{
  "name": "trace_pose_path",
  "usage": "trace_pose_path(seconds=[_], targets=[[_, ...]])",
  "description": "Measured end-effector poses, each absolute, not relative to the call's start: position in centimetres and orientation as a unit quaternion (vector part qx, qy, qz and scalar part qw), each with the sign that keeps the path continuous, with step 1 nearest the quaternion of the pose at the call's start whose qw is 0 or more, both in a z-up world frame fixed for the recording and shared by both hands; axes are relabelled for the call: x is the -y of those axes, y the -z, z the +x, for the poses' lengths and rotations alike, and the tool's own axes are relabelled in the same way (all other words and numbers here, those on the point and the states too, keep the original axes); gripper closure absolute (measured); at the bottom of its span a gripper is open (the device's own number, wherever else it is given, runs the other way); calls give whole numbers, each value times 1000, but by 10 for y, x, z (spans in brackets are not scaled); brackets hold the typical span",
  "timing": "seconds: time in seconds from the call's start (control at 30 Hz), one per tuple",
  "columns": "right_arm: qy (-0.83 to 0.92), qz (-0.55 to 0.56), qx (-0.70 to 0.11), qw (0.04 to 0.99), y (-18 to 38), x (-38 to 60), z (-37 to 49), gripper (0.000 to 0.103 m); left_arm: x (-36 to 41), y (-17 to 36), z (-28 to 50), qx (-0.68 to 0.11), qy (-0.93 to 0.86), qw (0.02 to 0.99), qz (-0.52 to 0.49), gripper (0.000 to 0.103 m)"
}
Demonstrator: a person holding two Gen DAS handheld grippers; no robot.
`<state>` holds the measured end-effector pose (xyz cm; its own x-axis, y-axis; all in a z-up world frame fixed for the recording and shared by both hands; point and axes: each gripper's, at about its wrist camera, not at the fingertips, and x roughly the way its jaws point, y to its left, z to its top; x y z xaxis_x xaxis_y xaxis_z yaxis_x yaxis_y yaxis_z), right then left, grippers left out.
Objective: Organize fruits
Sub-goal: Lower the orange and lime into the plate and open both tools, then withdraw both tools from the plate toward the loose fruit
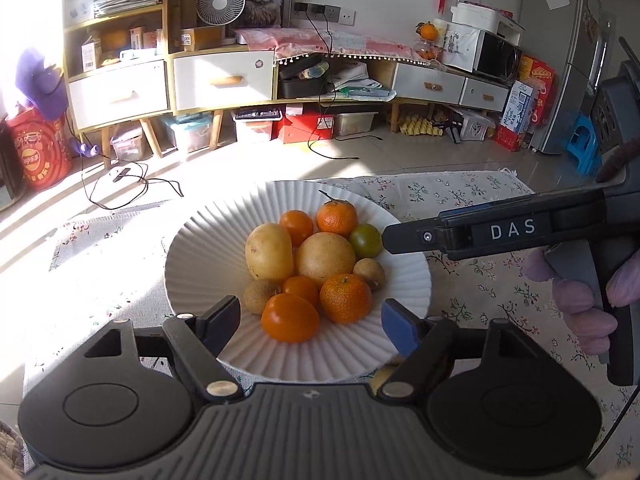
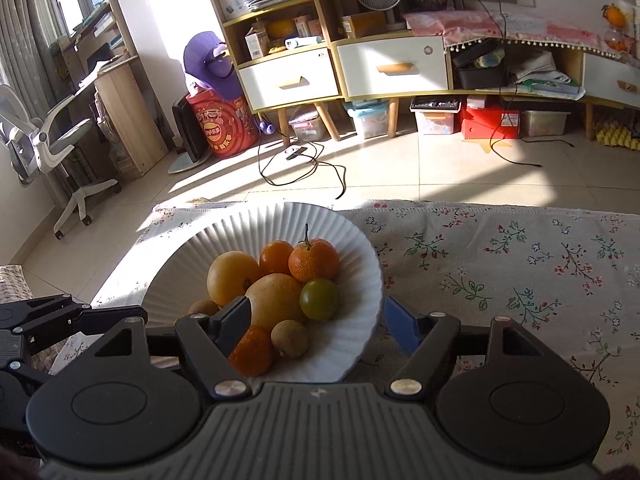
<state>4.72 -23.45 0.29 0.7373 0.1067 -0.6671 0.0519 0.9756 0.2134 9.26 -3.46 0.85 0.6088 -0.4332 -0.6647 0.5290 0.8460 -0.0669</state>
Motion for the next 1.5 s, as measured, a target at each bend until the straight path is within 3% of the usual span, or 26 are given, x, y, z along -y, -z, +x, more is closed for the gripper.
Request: trace_pose_path(seconds=[0.13, 0.33, 0.73, 1.3, 1.37, 1.5], targets=[[-11, 107, -365, 925, -9, 232, 38, 16, 29, -14, 87, -353, 260, 896, 77, 19], [0, 109, -368, 923, -15, 229, 27, 9, 16, -22, 78, -354, 238, 900, 88, 10], [14, 75, -357, 931, -19, 204, -4, 1, -1, -18, 54, -370, 196, 903, 98, 8], [7, 4, -361, 932, 10, 203, -25, 1, 24, 19, 41, -335, 223, 914, 50, 9], [5, 11, -363, 932, 12, 206, -27, 6, 34, 26, 42, -339, 233, 910, 50, 12], [-3, 23, -374, 927, 16, 212, -26, 22, 50, 36, 49, -345, 247, 903, 63, 31]])
